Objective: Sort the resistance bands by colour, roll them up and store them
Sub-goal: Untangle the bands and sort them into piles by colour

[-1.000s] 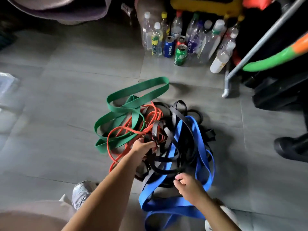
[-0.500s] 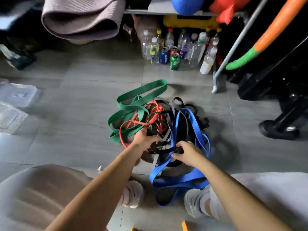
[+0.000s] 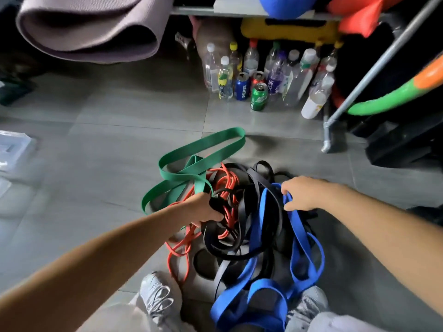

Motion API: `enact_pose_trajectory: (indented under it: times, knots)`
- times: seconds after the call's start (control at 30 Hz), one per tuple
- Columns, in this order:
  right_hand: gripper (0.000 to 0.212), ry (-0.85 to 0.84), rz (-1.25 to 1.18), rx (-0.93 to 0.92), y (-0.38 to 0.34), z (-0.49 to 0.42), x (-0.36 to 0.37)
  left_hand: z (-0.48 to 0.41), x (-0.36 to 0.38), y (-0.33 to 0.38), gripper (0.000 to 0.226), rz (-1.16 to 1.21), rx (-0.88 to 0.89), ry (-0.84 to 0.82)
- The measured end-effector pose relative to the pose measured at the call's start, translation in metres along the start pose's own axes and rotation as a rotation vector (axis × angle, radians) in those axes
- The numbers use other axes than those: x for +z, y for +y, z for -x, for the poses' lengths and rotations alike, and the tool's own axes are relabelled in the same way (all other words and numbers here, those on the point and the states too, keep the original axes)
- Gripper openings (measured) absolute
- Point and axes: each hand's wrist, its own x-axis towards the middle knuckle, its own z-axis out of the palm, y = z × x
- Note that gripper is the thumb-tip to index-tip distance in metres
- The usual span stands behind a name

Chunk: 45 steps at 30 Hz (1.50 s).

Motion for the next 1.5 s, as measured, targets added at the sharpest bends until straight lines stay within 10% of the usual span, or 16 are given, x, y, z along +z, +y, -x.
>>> enact_pose_trajectory:
  times: [0.23, 0.53, 0.7, 0.83, 1.0, 1.23, 1.5]
  knots:
    - [0.052, -0.029, -0.184, -0.180, -0.016, -0.094, 0.047, -0.078, 0.015, -0.027, 0.032, -0.287, 0.045, 0.126]
    - [0.096, -0.033, -0.655, 0.081, -0.070, -0.131, 0.134, -0.099, 0.067, -0.047, 0.037, 0.248, 0.193, 0.446]
    - [0.118, 0.095, -0.792, -0.013, -0.093, -0.112, 0.152, -0.073, 0.085, -0.026, 0.025, 0.667, 0.243, 0.170]
    - [0.089, 0.134, -0.938, 0.112, -0.079, -0.105, 0.162, -0.063, 0.078, -0.007, 0.036, 0.900, 0.246, -0.176]
    - [0.036, 0.439, -1.315, 0.476, -0.034, -0.114, 0.155, -0.088, 0.048, -0.009, 0.012, 0.326, 0.303, 0.421]
    - [0.031, 0.753, -1.223, 0.745, 0.042, -0.115, 0.142, -0.131, 0.087, -0.042, 0.098, -0.694, 0.262, 0.127]
    - [0.054, 0.535, -0.899, 0.599, 0.032, -0.113, 0.113, -0.128, 0.096, -0.044, 0.103, -0.676, 0.225, 0.409]
